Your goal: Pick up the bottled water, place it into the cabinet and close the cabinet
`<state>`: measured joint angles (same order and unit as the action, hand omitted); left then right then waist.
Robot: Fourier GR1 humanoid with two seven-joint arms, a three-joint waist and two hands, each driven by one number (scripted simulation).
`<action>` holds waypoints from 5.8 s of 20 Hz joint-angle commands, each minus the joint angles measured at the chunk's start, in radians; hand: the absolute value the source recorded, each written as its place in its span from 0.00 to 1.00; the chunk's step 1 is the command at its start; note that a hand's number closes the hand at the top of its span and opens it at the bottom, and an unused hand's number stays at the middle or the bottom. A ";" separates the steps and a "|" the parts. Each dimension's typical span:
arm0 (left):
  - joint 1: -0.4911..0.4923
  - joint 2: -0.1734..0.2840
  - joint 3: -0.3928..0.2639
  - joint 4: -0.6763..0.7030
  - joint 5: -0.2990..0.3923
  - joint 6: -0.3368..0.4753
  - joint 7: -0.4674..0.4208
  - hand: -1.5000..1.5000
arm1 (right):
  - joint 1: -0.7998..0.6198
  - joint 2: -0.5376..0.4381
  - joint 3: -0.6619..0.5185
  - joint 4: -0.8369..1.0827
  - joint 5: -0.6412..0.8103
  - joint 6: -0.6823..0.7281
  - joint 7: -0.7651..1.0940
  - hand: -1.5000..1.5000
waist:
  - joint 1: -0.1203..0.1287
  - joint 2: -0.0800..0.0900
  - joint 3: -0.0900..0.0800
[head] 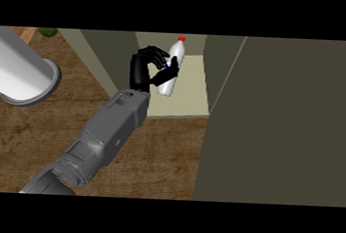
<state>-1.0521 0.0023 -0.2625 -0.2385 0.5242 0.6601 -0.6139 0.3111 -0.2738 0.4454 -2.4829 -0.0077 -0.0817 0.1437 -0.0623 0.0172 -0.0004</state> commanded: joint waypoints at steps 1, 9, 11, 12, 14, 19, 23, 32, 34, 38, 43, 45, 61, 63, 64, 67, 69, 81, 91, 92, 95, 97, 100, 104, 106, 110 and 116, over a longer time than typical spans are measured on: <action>-0.020 -0.002 0.004 0.070 -0.015 0.012 -0.030 0.00 | 0.028 -0.008 -0.003 -0.132 -0.067 0.010 0.049 0.00 | -0.019 0.006 -0.001; -0.071 -0.002 0.064 0.105 0.005 -0.029 -0.058 0.00 | 0.039 0.007 0.005 -0.068 -0.045 0.026 -0.001 0.00 | -0.014 0.006 -0.001; -0.098 0.004 0.079 0.122 0.008 -0.036 -0.048 0.00 | 0.039 -0.005 -0.016 -0.076 -0.066 0.038 0.001 0.00 | -0.021 0.011 -0.001; -0.060 -0.002 0.091 0.110 0.020 -0.069 -0.087 0.00 | 0.042 0.004 -0.008 -0.037 -0.053 0.041 -0.029 0.00 | -0.016 0.010 0.000; -0.084 0.025 0.109 0.114 0.031 -0.103 -0.072 0.00 | 0.033 0.011 0.013 -0.063 -0.049 0.039 -0.004 0.00 | -0.018 0.012 -0.001; -0.101 0.007 0.072 0.140 -0.023 -0.109 -0.096 0.00 | 0.048 0.004 -0.042 -0.049 -0.080 0.055 -0.023 0.00 | -0.012 0.008 0.000; -0.091 -0.002 0.079 0.090 -0.010 -0.227 -0.112 0.00 | 0.042 0.024 -0.028 -0.066 -0.063 0.039 0.020 0.00 | -0.006 0.002 -0.001; -0.063 -0.002 0.062 -0.048 0.068 -0.450 -0.067 0.00 | -0.002 0.034 -0.064 -0.076 -0.047 0.041 0.054 0.00 | 0.018 -0.010 0.000; -0.040 -0.002 0.050 -0.128 0.091 -0.447 -0.010 0.00 | 0.019 0.018 -0.106 -0.037 -0.079 0.068 0.021 0.00 | 0.040 -0.019 0.001; 0.072 -0.002 -0.010 -0.266 0.111 -0.417 -0.025 0.00 | 0.083 0.026 -0.013 -0.114 0.011 0.050 0.052 0.00 | 0.051 -0.025 0.000; 0.258 -0.002 -0.113 -0.508 0.120 -0.362 0.019 1.00 | 0.064 0.026 -0.031 -0.107 0.002 0.047 0.055 0.00 | 0.074 -0.030 0.000; 0.316 0.003 -0.128 -0.600 0.104 -0.369 0.077 1.00 | 0.071 0.018 -0.034 -0.136 -0.004 0.043 0.068 0.00 | 0.084 -0.033 0.000; 0.936 0.250 -0.263 -1.316 0.026 -0.284 0.149 1.00 | -0.063 -0.034 0.238 -0.048 0.073 0.117 0.223 1.00 | 0.081 -0.026 0.000; 0.970 0.314 -0.229 -1.380 0.035 -0.318 0.174 1.00 | -0.124 0.004 0.255 -0.043 0.056 0.099 0.305 1.00 | 0.077 -0.022 0.000; 0.978 0.298 -0.260 -1.409 0.007 -0.270 0.197 1.00 | -0.134 -0.009 0.269 -0.118 0.048 0.108 0.347 1.00 | 0.075 -0.024 0.000; 1.080 0.329 -0.249 -1.475 0.004 -0.282 0.169 1.00 | -0.174 0.041 0.358 -0.095 0.112 0.071 0.398 1.00 | 0.072 -0.024 -0.001; 1.144 0.379 -0.225 -1.561 0.018 -0.299 0.175 1.00 | -0.188 0.058 0.386 -0.054 0.106 0.074 0.396 1.00 | 0.075 -0.024 0.000; 1.308 0.482 -0.062 -1.585 0.128 -0.479 0.086 1.00 | -0.662 0.268 0.495 0.255 0.254 -0.113 0.492 1.00 | 0.094 -0.021 -0.003; 1.379 0.544 0.005 -1.637 0.160 -0.546 0.090 1.00 | -0.906 0.266 0.303 0.445 0.135 -0.313 0.547 1.00 | 0.109 -0.014 -0.002; 1.433 0.557 0.026 -1.618 0.182 -0.587 0.063 1.00 | -0.943 0.268 0.265 0.500 0.124 -0.324 0.548 1.00 | 0.118 -0.014 -0.003; 1.415 0.574 0.067 -1.598 0.204 -0.633 0.063 1.00 | -1.029 0.271 0.151 0.632 -0.026 -0.331 0.474 1.00 | 0.108 -0.010 -0.001; 1.415 0.563 0.052 -1.574 0.182 -0.639 0.060 1.00 | -1.063 0.272 0.111 0.748 -0.120 -0.304 0.415 1.00 | 0.106 -0.008 -0.001; 1.434 0.571 0.085 -1.556 0.211 -0.699 0.043 1.00 | -1.092 0.273 0.036 0.858 -0.237 -0.237 0.359 1.00 | 0.099 -0.009 0.000; 1.428 0.582 0.121 -1.619 0.215 -0.661 0.086 1.00 | -1.142 0.274 -0.100 1.086 -0.292 -0.066 0.222 1.00 | 0.091 -0.009 0.001; 1.482 0.570 0.134 -1.597 0.212 -0.703 0.053 1.00 | -1.134 0.238 -0.133 1.127 -0.295 0.000 0.189 1.00 | 0.084 -0.013 0.000; 1.539 0.578 0.129 -1.644 0.208 -0.739 0.049 1.00 | -1.252 0.214 -0.231 1.346 -0.318 0.077 0.138 1.00 | 0.100 -0.010 0.000; 1.493 0.600 0.150 -1.618 0.211 -0.742 0.081 1.00 | -1.267 0.174 -0.260 1.439 -0.316 0.139 0.044 1.00 | 0.102 -0.003 0.000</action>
<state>0.4431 0.5781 -0.1354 -1.8671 0.7212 -0.0546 -0.5477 -0.8921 -0.0067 0.3051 -1.2108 -0.3375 0.0554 0.2107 0.0478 -0.0263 -0.0065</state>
